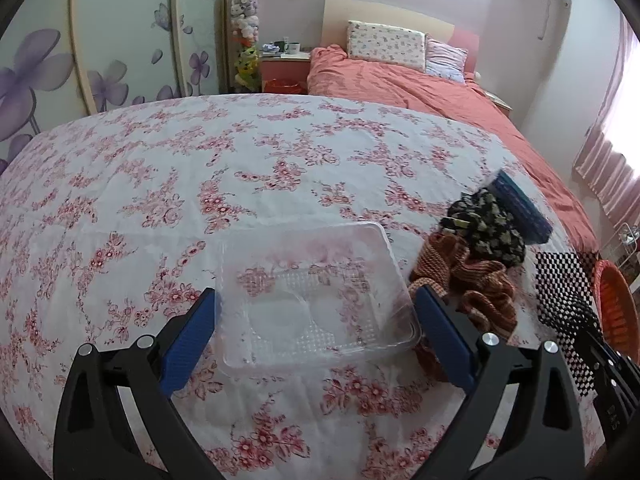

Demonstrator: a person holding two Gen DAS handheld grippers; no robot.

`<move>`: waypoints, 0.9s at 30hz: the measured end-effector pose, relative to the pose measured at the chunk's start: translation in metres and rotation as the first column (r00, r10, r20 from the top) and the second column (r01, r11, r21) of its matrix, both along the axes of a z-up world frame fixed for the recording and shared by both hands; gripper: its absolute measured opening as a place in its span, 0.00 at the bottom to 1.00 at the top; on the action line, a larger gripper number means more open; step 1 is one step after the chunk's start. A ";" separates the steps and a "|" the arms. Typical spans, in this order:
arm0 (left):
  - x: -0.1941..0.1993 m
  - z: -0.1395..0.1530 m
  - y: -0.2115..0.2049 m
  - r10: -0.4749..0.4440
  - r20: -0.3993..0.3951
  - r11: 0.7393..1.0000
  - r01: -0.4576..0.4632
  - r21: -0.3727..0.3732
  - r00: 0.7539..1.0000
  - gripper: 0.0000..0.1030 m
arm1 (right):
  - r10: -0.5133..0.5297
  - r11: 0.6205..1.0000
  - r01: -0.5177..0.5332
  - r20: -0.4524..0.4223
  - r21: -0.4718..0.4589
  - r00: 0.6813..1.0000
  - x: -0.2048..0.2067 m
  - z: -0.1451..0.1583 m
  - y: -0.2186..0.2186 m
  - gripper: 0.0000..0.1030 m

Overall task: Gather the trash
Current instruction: 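Grasp the clear plastic tray with the left tool while the right tool holds the mesh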

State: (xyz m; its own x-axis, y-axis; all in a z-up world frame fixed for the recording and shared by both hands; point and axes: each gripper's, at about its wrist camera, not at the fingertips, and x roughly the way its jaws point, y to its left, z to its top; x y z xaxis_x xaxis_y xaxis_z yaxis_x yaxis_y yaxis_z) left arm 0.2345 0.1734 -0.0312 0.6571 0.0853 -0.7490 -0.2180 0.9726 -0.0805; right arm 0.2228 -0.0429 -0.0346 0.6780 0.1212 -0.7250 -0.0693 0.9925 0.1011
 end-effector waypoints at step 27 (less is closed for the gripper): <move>-0.005 0.012 0.019 0.007 0.041 1.000 -0.007 -0.005 0.999 0.89 | -0.020 0.999 0.018 0.052 0.040 0.998 -0.005 0.019 -0.007 0.10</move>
